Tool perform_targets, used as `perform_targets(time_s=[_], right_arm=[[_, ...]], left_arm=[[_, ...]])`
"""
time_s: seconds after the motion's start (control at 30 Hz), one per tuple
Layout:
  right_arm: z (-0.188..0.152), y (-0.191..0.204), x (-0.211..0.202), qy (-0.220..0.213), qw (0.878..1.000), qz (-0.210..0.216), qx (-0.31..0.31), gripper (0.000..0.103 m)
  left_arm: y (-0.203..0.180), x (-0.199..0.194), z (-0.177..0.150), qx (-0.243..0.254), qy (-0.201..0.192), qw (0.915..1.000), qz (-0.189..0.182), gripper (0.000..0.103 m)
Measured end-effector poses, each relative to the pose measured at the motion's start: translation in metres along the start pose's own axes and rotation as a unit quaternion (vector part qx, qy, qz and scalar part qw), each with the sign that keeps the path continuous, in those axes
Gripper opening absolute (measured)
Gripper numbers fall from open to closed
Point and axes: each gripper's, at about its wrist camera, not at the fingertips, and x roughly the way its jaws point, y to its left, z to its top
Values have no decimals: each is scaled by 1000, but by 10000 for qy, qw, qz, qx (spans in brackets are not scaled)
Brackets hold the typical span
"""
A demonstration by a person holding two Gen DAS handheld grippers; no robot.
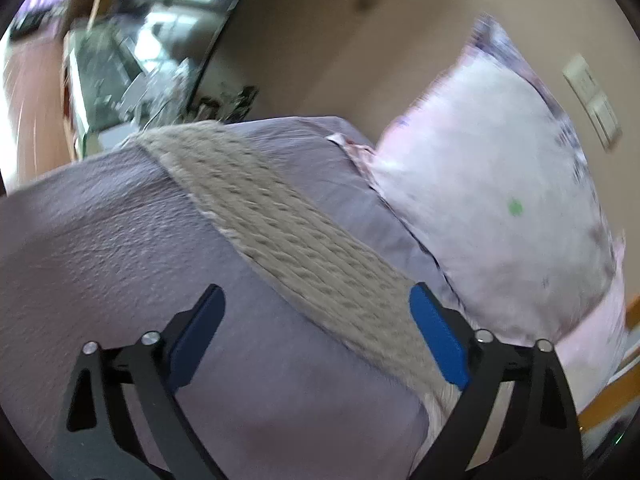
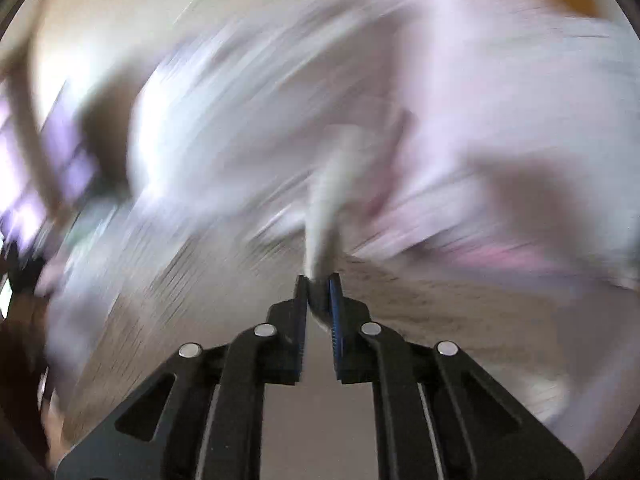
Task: Fold small clothes
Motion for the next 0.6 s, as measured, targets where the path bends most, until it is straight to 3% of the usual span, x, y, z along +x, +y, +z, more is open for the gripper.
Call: perform_targets(time_s=[0.07,0.1,0.13,0.2,0.3,0.37,0.5,0.57,0.6], right_arm=[[-14,37,30,638,9968,320,-355,12],[-16,43,34,681,9962,329,-424,22],[-18,43,31,581,9971,265,-424,43],[-17,31,18,289,9993,62,-237,73],[-19,5,-6,58,9998,-183,112,76],[-27,-15,-19,4,9986,-275,458,76],[-42,-42,-33,28,9956,-398,846,77],[-50,-52,-36,43,9941,-405,1009,77],[-52,-57,-38,35,9934,-373,1083,77]], left_arm=[[13,6,7,-321,28,9995,-3,79],[20,10,10,-493,83,9987,-21,77],[26,14,13,-637,137,9979,-42,77],[35,20,20,-868,144,9960,-152,74],[41,28,31,-1013,156,9945,-231,69],[47,34,39,-1227,159,9918,-325,61],[62,49,54,-1644,259,9854,-364,33],[67,55,61,-1741,344,9840,-145,11],[64,56,63,-1709,349,9847,-28,8]])
